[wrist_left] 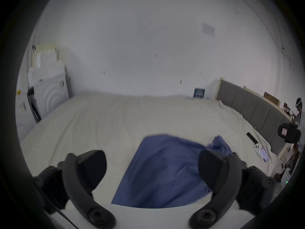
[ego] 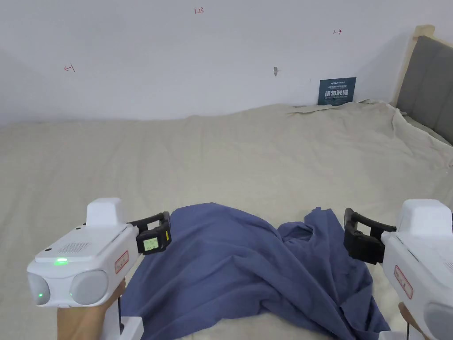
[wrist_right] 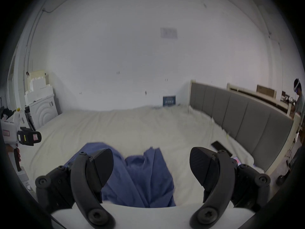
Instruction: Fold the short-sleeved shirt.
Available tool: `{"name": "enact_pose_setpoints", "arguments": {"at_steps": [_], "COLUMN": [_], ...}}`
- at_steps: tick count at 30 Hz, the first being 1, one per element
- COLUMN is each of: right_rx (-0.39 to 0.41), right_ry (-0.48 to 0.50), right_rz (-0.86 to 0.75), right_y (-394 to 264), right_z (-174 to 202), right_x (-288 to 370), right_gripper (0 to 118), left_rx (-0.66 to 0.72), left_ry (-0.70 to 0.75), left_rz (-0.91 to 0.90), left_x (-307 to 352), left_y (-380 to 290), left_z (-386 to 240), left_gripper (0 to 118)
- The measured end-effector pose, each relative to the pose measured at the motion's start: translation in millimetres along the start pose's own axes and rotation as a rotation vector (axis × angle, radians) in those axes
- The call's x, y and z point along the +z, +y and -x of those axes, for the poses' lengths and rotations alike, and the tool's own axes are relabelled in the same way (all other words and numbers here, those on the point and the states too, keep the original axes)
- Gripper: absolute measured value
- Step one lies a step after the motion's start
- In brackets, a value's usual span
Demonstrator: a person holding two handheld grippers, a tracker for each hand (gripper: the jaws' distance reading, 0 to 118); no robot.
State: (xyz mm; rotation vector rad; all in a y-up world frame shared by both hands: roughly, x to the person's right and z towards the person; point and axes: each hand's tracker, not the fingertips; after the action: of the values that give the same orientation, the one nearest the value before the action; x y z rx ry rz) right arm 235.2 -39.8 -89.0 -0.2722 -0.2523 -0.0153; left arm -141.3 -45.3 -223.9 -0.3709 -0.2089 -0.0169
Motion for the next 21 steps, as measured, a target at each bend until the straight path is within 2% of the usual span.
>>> {"name": "enact_pose_setpoints", "arguments": {"at_steps": [1, 2, 3, 4, 5, 6, 7, 15, 21], "right_rx": [0.017, 0.033, 0.037, 0.044, 0.05, 0.056, 0.064, 0.065, 0.049], "right_ry": [-0.016, -0.018, -0.016, -0.024, -0.033, -0.034, -0.029, -0.031, -0.029], "right_rz": [-0.02, -0.043, -0.052, -0.054, -0.057, -0.063, -0.067, -0.075, -0.055], "right_y": [1, 1, 0, 0, -1, -2, -4, -7, -8], "right_z": [3, 5, 6, 10, 12, 13, 13, 13, 9], "right_x": [1, 4, 5, 6, 6, 7, 6, 4, -10], "right_gripper": [88, 76, 51, 32, 16, 5, 1, 0, 0], "left_rx": [-0.013, -0.022, -0.016, -0.003, 0.013, 0.041, 0.068, 0.039, 0.022], "left_ry": [-0.001, 0.008, 0.006, -0.003, -0.015, -0.024, -0.034, -0.058, -0.093], "left_rz": [-0.03, -0.059, -0.086, -0.111, -0.116, -0.118, -0.118, -0.106, -0.003], "left_x": [2, 3, 5, 7, 7, 6, 6, -4, -43], "left_y": [1, 0, 0, 0, -1, -1, -1, -9, -6], "left_z": [-4, -7, -9, -11, -11, -12, -12, -19, -14], "left_gripper": [80, 64, 39, 24, 16, 9, 0, 0, 0]}}
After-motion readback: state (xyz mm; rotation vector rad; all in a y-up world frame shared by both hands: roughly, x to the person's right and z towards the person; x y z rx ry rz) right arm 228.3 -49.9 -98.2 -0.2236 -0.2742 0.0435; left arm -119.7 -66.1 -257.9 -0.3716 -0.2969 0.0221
